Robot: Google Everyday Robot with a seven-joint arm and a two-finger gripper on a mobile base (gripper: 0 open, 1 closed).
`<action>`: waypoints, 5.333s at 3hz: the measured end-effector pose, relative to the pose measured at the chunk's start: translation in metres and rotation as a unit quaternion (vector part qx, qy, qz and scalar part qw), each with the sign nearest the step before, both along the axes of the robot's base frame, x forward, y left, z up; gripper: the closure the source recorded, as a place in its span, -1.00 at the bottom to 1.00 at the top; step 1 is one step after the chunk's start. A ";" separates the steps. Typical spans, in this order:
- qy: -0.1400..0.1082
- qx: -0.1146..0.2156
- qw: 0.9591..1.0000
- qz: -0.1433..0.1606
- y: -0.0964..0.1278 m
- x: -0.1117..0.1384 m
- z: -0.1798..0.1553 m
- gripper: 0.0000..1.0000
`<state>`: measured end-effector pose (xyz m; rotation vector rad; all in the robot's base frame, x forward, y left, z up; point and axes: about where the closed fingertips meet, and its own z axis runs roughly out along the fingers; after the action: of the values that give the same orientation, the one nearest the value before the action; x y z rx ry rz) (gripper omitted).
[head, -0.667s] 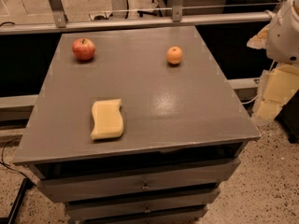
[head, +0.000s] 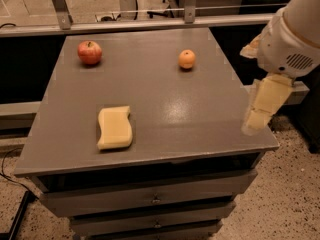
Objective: Move sponge near orange
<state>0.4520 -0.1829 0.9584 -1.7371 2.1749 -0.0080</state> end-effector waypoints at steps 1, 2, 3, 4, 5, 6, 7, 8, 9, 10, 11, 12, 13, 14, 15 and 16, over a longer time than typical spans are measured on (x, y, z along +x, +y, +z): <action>0.015 0.045 0.999 0.019 0.055 0.017 -0.028 -1.00; 0.036 0.086 0.995 0.024 0.109 0.027 -0.054 -1.00; 0.056 0.122 0.991 0.015 0.159 0.035 -0.072 -1.00; 0.056 0.122 0.991 0.015 0.159 0.035 -0.072 -1.00; 0.058 0.135 0.989 -0.005 0.182 0.038 -0.076 -1.00; 0.056 0.151 0.986 -0.036 0.225 0.043 -0.084 -1.00; 0.043 0.151 0.985 -0.075 0.263 0.053 -0.096 -1.00; 0.039 0.138 0.983 -0.118 0.281 0.058 -0.105 -1.00; 0.045 0.132 0.976 -0.169 0.293 0.059 -0.109 -1.00; 0.054 0.128 0.961 -0.241 0.291 0.055 -0.113 -1.00; 0.064 0.128 0.941 -0.307 0.282 0.050 -0.121 -1.00; 0.073 0.128 0.926 -0.347 0.278 0.046 -0.131 -0.63; 0.069 0.123 0.925 -0.353 0.277 0.049 -0.132 -0.16; 0.048 0.105 0.934 -0.339 0.274 0.056 -0.120 0.30; 0.030 0.081 0.941 -0.328 0.263 0.061 -0.109 0.76; 0.005 0.064 0.949 -0.309 0.243 0.061 -0.096 1.00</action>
Offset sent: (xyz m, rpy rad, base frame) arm 0.0405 0.1758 -0.0892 0.2799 0.1314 0.0543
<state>0.5134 0.0598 0.8623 -0.9320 2.5674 -0.0134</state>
